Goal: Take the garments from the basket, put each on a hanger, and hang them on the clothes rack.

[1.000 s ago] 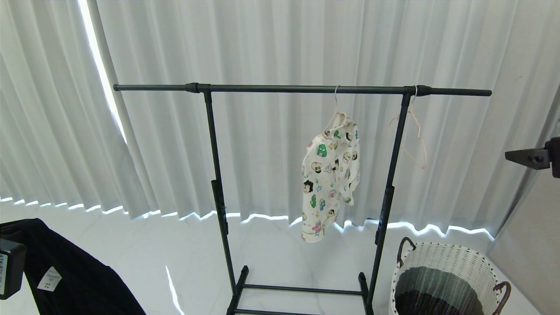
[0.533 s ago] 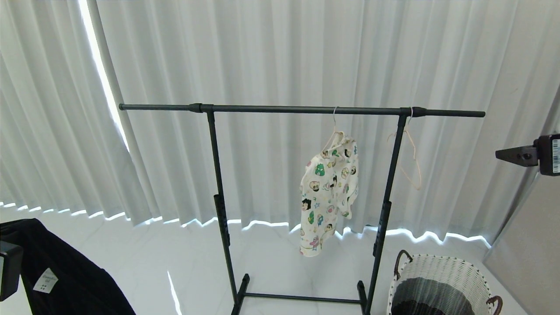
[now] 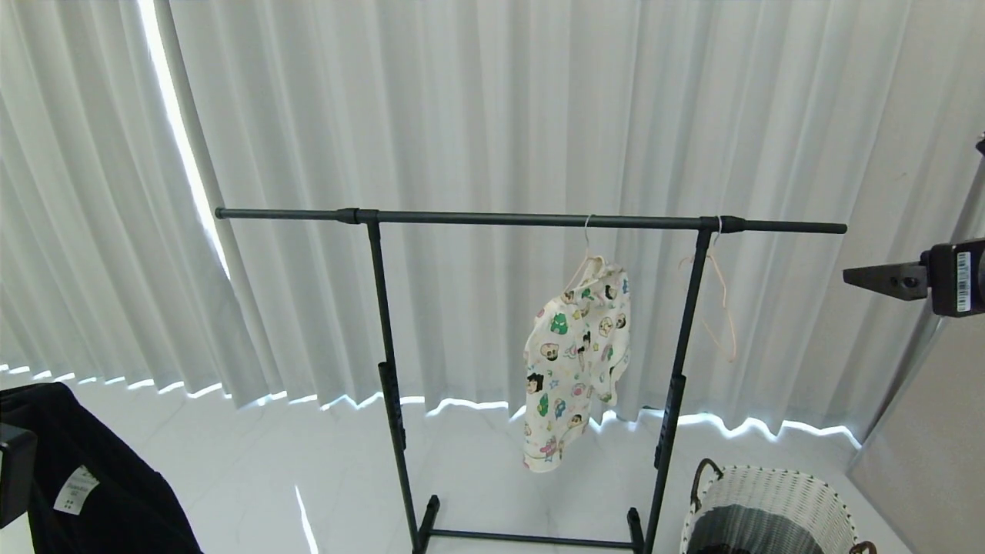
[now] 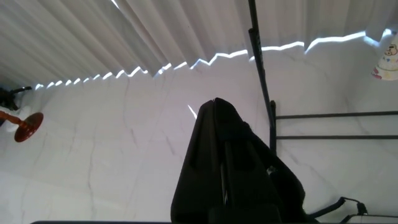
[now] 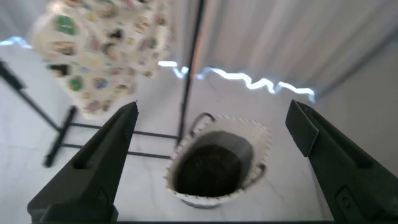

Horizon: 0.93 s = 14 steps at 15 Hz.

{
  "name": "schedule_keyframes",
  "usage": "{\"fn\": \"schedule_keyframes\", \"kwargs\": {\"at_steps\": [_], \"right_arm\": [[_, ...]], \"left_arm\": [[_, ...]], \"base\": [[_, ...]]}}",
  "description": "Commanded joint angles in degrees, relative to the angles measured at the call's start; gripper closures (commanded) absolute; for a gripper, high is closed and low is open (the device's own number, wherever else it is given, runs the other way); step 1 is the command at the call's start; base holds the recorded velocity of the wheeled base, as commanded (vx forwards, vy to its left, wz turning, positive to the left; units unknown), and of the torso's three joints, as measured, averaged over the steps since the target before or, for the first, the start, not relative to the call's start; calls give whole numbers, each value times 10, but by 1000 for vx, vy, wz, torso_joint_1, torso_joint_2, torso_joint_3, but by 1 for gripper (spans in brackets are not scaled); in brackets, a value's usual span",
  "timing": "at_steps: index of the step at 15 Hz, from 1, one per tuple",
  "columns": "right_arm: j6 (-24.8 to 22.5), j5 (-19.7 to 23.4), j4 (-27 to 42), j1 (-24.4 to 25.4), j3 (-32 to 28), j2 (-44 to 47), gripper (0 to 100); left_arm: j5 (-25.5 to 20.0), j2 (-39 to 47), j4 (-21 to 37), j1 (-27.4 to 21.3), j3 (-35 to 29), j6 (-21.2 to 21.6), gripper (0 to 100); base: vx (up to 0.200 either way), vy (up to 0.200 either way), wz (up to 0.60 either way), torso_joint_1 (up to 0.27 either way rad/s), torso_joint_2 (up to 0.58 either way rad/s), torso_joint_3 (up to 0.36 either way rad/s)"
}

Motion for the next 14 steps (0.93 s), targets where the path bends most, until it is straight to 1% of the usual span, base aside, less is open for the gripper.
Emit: {"fn": "schedule_keyframes", "kwargs": {"at_steps": [1, 7, 11, 13, 14], "right_arm": [[-1, 17, -5, -5, 1, 3, 0], [-9, 12, -7, -27, 7, 29, 0], [-9, 11, -8, -44, 7, 74, 0], [-8, 11, -8, -49, 8, 100, 0], [-7, 10, -8, -52, 12, 113, 0]], "left_arm": [[0, 2, 0, 0, 0, 1, 100], [0, 3, 0, -5, -1, 1, 100], [0, 4, -2, -5, -5, 0, 100], [1, 2, -14, -5, -6, 1, 100], [1, -2, -19, -5, -6, 1, 100]], "base": [[200, 0, 0, 7, -36, -17], [200, 0, 0, 10, 1, -4], [200, 0, 0, 4, 1, 2], [200, 0, 0, 5, 7, 2], [0, 0, 0, 0, 0, 0]]}}
